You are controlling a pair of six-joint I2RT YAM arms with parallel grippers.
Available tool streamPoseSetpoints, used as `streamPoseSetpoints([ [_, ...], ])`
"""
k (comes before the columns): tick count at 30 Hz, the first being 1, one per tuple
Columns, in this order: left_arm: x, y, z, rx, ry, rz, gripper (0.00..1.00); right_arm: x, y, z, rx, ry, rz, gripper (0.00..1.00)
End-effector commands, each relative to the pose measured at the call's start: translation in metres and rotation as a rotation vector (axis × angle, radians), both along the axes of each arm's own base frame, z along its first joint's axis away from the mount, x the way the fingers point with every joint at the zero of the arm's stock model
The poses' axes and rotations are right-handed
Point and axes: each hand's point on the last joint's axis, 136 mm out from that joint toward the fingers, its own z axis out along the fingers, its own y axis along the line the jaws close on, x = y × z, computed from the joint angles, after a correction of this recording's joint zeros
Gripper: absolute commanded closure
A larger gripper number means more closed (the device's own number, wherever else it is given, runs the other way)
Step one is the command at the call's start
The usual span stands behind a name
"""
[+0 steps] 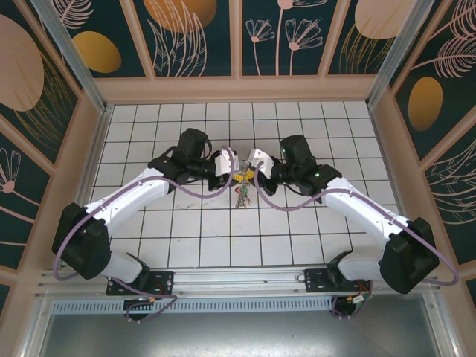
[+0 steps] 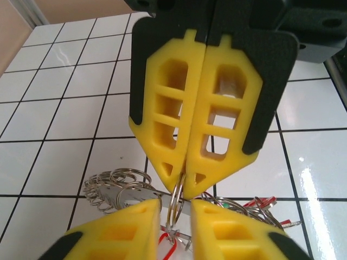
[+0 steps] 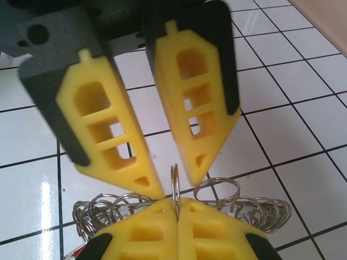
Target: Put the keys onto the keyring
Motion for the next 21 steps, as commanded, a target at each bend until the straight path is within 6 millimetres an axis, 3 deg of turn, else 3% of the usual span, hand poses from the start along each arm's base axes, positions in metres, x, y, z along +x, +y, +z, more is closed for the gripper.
streamPoseSetpoints([
  [1, -0.001, -0.002, 0.004, 0.01, -0.013, -0.017, 0.87, 0.004, 0.008, 0.022, 0.036, -0.061, 0.022, 1.0],
  [3, -0.002, -0.003, 0.006, 0.001, -0.015, -0.026, 0.99, 0.003, 0.008, 0.023, 0.039, -0.059, 0.022, 1.0],
  [4, -0.003, -0.004, 0.008, -0.005, -0.017, -0.029, 1.0, 0.003, 0.008, 0.022, 0.04, -0.058, 0.021, 1.0],
  [14, -0.017, -0.015, 0.042, -0.22, 0.018, -0.1, 1.0, -0.002, 0.002, 0.01, 0.04, -0.053, 0.034, 0.92],
  [21, -0.021, -0.016, 0.046, -0.262, 0.042, -0.136, 1.0, 0.002, -0.005, 0.016, 0.107, -0.051, 0.023, 0.87],
])
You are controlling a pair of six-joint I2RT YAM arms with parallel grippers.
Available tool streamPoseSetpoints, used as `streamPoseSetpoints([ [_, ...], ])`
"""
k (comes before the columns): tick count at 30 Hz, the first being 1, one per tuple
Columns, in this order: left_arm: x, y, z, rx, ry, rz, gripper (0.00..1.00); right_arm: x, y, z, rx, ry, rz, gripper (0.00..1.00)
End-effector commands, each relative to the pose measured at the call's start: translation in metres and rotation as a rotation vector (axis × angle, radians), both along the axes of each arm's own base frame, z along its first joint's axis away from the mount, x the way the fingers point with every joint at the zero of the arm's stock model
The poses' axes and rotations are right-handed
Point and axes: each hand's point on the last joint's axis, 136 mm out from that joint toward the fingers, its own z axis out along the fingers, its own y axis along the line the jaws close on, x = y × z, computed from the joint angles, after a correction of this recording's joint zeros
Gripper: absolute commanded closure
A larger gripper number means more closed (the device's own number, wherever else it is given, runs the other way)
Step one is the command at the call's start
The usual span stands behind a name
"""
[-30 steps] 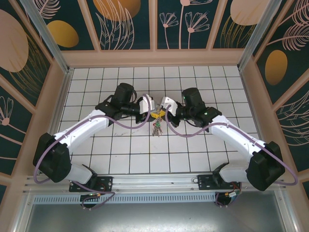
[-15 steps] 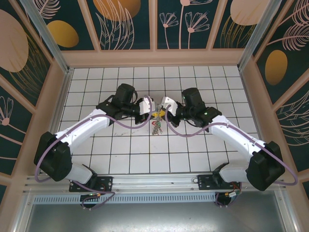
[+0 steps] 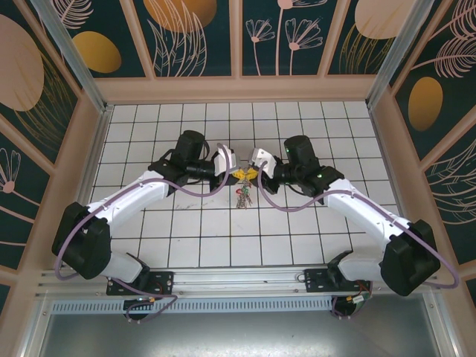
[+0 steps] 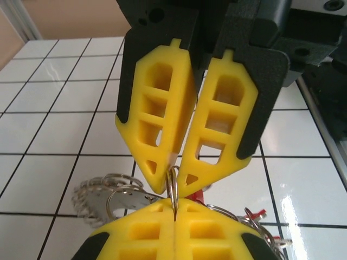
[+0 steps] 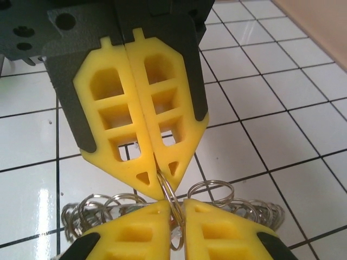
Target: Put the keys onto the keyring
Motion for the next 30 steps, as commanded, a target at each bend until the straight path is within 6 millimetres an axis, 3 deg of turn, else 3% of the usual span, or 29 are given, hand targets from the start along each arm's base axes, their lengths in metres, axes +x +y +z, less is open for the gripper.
streamPoseSetpoints([
  [1, -0.014, -0.009, 0.037, -0.141, -0.045, -0.105, 1.0, -0.001, 0.0, 0.012, 0.064, -0.038, 0.016, 0.87],
  [8, -0.015, -0.006, 0.039, -0.175, -0.036, -0.106, 1.0, -0.005, -0.002, 0.016, 0.089, -0.037, 0.039, 0.87],
  [15, -0.007, -0.005, 0.032, -0.145, -0.043, -0.07, 1.0, -0.006, -0.001, 0.02, 0.099, -0.029, 0.039, 1.0],
  [20, 0.004, 0.001, 0.019, -0.057, -0.065, -0.012, 0.82, -0.003, -0.001, 0.018, 0.076, -0.005, 0.028, 1.0],
  [30, 0.01, 0.008, 0.018, -0.001, -0.112, 0.032, 0.79, 0.008, 0.002, 0.015, 0.049, -0.002, -0.002, 1.0],
])
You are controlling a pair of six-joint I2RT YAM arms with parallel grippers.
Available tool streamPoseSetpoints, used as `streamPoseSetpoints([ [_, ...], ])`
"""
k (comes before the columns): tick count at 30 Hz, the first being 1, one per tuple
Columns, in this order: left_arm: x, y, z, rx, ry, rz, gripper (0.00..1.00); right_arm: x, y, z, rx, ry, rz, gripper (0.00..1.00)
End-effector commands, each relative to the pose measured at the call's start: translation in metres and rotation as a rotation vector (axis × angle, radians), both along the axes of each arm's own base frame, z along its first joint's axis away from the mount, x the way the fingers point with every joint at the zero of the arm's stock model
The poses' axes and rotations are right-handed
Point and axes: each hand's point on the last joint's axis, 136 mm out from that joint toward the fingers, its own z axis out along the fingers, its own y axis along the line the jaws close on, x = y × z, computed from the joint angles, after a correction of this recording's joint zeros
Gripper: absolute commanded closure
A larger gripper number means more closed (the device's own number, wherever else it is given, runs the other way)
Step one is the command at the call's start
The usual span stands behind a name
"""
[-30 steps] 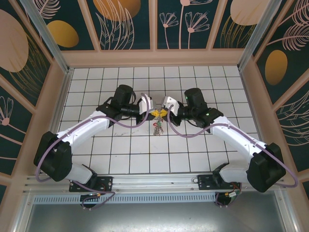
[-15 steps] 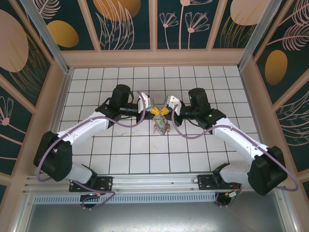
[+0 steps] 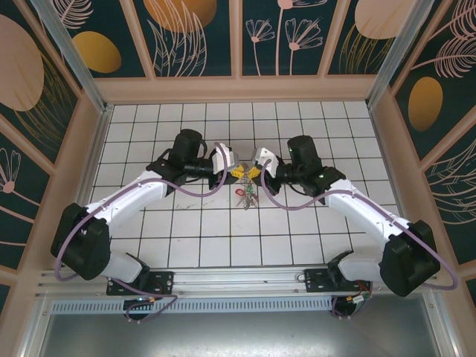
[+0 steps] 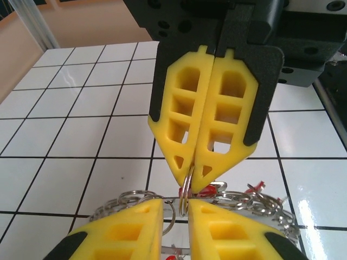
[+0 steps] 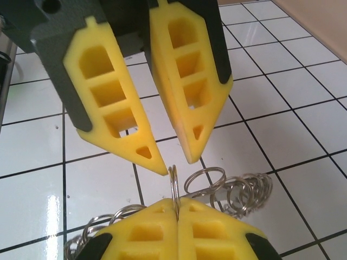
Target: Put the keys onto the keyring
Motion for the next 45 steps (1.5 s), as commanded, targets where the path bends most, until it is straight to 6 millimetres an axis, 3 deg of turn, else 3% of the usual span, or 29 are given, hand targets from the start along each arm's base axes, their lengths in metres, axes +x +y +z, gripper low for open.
streamPoseSetpoints([
  [1, -0.001, 0.001, 0.015, -0.005, -0.057, -0.001, 0.78, 0.007, 0.005, 0.018, 0.024, -0.04, -0.003, 1.0],
  [12, 0.0, 0.005, 0.02, -0.011, -0.088, 0.022, 0.76, 0.007, 0.008, 0.015, -0.007, -0.043, -0.014, 1.0],
  [17, 0.003, 0.007, 0.033, -0.053, -0.128, 0.059, 0.72, 0.008, 0.008, 0.016, -0.013, -0.058, -0.015, 1.0],
  [19, 0.0, 0.009, 0.023, -0.042, -0.114, 0.063, 0.71, 0.008, 0.008, 0.017, -0.014, -0.063, -0.015, 1.0],
  [32, -0.007, 0.008, 0.02, -0.03, -0.084, 0.029, 0.71, 0.006, 0.007, 0.019, -0.026, -0.086, -0.012, 1.0],
  [36, -0.01, 0.006, 0.007, -0.001, -0.047, 0.006, 0.69, 0.006, 0.007, 0.02, -0.03, -0.092, -0.009, 1.0],
  [37, -0.007, 0.003, 0.015, -0.005, -0.063, 0.001, 0.69, 0.006, 0.007, 0.019, -0.031, -0.09, -0.01, 1.0],
  [45, -0.005, -0.003, 0.005, 0.038, -0.048, -0.021, 0.67, 0.005, 0.008, 0.016, -0.03, -0.082, -0.006, 1.0],
])
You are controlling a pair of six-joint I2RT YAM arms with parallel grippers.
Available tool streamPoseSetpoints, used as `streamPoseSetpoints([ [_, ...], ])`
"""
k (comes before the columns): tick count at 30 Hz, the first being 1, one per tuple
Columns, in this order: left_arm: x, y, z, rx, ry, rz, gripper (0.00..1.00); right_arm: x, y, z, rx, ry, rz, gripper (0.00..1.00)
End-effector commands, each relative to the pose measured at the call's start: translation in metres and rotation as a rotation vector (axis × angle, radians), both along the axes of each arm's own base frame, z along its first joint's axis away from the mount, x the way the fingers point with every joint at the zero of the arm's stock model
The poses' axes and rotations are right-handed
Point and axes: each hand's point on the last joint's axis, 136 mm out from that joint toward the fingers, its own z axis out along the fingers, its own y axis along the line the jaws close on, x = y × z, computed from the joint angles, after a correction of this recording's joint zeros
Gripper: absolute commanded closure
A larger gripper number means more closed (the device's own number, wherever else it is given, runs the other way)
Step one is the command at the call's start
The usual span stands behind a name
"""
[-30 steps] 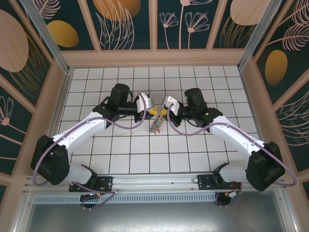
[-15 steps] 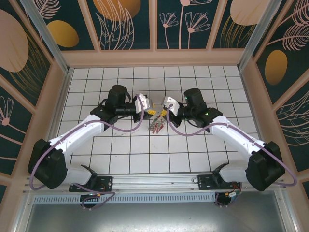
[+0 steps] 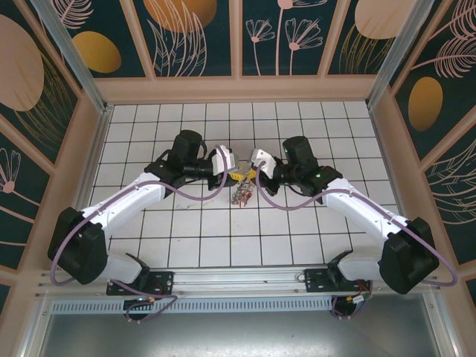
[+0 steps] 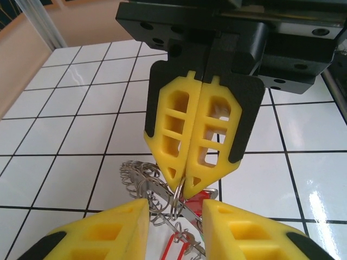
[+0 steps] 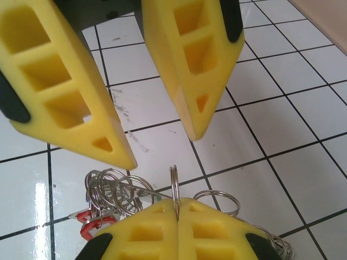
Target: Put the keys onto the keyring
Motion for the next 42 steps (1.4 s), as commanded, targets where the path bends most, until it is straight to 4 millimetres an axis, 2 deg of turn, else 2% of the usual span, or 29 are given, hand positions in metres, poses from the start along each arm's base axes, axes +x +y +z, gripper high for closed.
streamPoseSetpoints([
  [1, -0.002, -0.005, 0.002, 0.01, -0.004, -0.033, 0.67, 0.003, 0.007, 0.025, 0.041, -0.065, 0.023, 1.0],
  [8, -0.001, -0.009, -0.006, 0.043, 0.015, -0.047, 0.68, 0.004, 0.008, 0.023, 0.038, -0.065, 0.028, 1.0],
  [19, -0.002, -0.012, -0.014, 0.069, 0.029, -0.065, 0.82, 0.004, 0.01, 0.025, 0.041, -0.061, 0.034, 1.0],
  [21, -0.003, -0.013, -0.013, 0.065, 0.033, -0.071, 0.86, 0.003, 0.01, 0.025, 0.042, -0.062, 0.036, 1.0],
  [24, -0.002, -0.013, -0.012, 0.06, 0.027, -0.069, 1.0, 0.003, 0.01, 0.025, 0.043, -0.058, 0.033, 1.0],
  [28, 0.002, -0.013, -0.009, 0.037, 0.023, -0.036, 1.0, 0.002, 0.006, 0.022, 0.04, -0.065, 0.014, 0.98],
  [35, -0.005, -0.014, 0.015, -0.138, 0.061, -0.074, 1.0, -0.003, 0.003, 0.017, 0.057, -0.058, 0.01, 0.89],
  [42, -0.013, -0.013, 0.024, -0.186, 0.078, -0.126, 1.0, -0.002, 0.001, 0.02, 0.074, -0.074, 0.012, 0.87],
])
